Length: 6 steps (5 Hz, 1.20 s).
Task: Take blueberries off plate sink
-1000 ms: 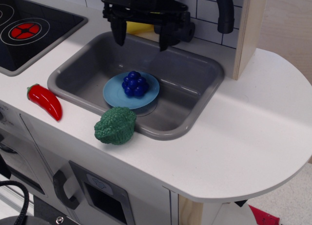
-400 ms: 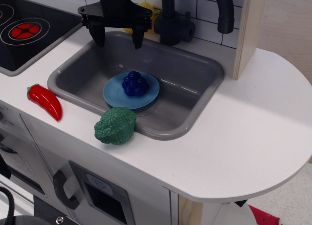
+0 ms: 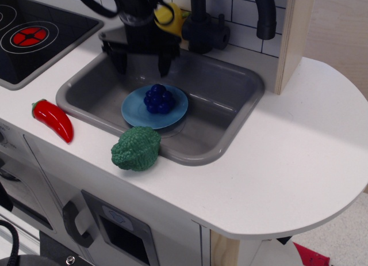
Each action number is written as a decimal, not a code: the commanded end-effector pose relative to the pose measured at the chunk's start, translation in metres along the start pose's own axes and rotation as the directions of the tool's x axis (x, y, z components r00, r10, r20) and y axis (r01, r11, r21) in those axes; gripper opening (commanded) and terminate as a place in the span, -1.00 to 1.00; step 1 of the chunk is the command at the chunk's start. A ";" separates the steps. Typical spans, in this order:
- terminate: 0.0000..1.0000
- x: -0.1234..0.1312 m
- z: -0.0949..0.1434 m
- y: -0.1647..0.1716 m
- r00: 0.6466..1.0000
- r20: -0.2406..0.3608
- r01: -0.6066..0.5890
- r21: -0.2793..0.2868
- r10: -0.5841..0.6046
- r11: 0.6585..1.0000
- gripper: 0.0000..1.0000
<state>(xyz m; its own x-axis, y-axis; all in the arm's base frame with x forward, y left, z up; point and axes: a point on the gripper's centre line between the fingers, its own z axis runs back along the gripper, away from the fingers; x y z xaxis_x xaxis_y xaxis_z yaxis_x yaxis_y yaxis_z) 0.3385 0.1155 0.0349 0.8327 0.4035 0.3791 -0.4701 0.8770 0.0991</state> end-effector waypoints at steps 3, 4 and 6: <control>-1.00 -0.011 -0.022 -0.016 0.998 0.046 -0.046 0.017 0.045 0.999 1.00; -1.00 -0.012 -0.026 -0.019 0.995 0.049 -0.090 0.040 0.088 0.995 1.00; -1.00 -0.006 -0.018 -0.020 0.981 0.092 -0.175 0.046 0.170 0.983 -1.00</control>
<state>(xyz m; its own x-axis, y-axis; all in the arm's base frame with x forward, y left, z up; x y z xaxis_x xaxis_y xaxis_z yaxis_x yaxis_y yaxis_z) 0.3389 0.0997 -0.0065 0.7307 0.5348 0.4244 -0.6257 0.7732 0.1030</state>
